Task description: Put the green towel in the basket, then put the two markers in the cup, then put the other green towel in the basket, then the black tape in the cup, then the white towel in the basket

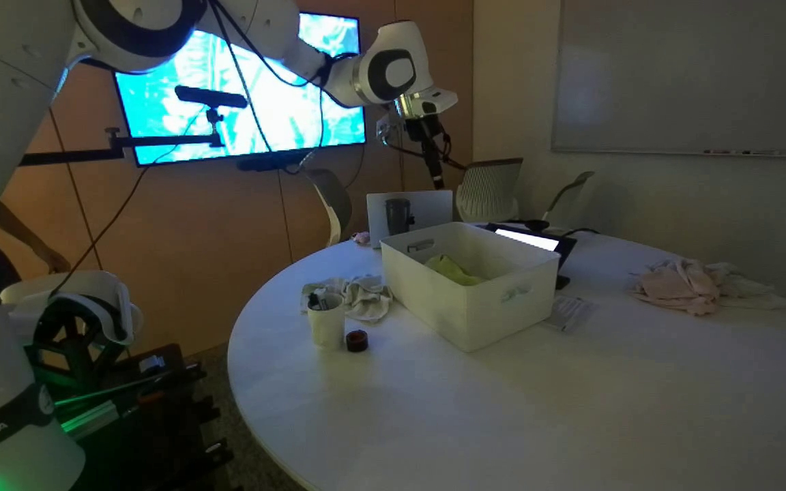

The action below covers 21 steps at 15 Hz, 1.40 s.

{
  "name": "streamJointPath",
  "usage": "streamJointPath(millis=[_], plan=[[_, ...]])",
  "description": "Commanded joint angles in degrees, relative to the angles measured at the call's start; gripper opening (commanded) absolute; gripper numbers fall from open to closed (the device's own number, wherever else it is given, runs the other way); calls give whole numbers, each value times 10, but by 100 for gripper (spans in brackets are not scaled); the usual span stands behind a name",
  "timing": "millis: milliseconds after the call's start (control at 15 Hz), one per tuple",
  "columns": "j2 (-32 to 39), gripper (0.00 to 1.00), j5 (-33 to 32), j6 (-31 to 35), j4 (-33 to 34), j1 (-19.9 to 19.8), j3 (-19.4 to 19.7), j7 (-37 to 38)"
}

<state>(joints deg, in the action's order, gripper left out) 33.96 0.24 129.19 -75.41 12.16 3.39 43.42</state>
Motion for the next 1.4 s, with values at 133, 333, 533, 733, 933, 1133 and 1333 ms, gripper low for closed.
streamJointPath(millis=[133, 333, 533, 733, 933, 1133, 1333], plan=[[-64, 100, -26, -82, -68, -34, 23, -24], [-83, 100, -38, -123, -94, -75, 33, -91], [-101, 100, -44, -140, -127, -118, 44, -182], [-109, 100, -32, -146, -153, -164, 46, -288], [-111, 100, -29, -142, -179, -200, 45, -371], [-106, 100, -32, -131, -206, -219, 46, -422], [-109, 100, -28, -117, -241, -225, 43, -446]])
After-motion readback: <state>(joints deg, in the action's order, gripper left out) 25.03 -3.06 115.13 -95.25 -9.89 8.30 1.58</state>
